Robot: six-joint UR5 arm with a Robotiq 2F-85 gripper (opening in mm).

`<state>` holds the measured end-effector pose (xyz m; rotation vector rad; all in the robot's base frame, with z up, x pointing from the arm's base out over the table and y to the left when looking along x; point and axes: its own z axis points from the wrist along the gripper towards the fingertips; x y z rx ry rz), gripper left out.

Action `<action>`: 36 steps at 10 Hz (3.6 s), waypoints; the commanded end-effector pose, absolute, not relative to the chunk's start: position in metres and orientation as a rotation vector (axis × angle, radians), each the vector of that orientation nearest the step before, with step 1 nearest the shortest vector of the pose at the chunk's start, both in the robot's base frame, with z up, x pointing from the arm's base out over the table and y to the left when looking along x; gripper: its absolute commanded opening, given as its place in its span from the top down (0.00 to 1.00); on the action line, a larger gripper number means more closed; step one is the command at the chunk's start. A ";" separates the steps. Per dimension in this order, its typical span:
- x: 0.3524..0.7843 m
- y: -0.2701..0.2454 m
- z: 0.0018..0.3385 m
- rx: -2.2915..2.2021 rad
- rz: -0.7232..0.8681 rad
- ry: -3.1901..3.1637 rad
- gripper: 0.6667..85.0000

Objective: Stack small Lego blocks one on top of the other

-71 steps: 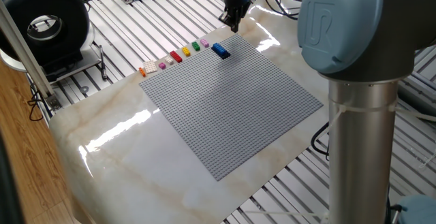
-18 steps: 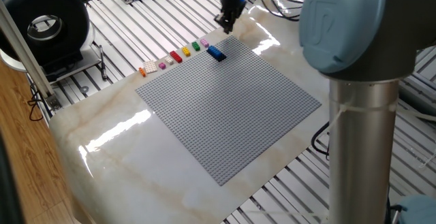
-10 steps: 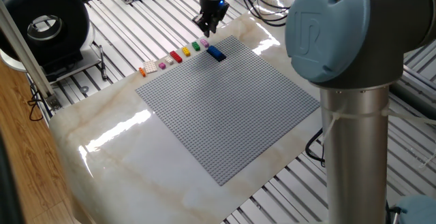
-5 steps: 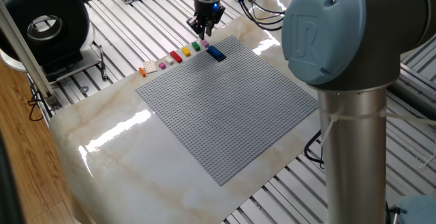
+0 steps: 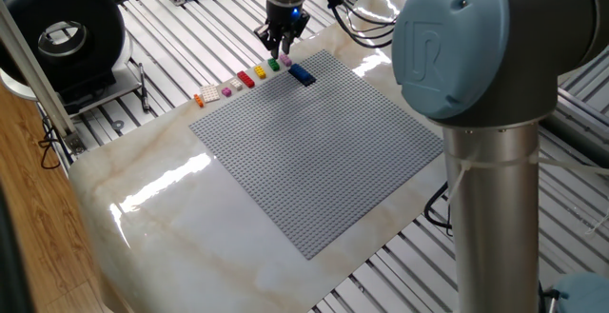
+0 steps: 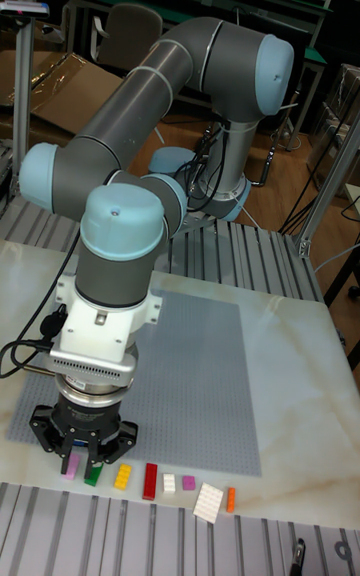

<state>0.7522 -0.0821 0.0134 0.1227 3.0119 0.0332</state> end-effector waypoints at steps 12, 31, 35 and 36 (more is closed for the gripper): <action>0.743 -0.092 0.004 0.108 0.016 3.005 0.63; 0.730 -0.088 0.022 0.180 -0.015 3.080 1.00; 0.710 -0.089 0.030 0.160 -0.007 3.098 1.00; 0.705 -0.089 0.031 0.160 -0.003 3.098 1.00</action>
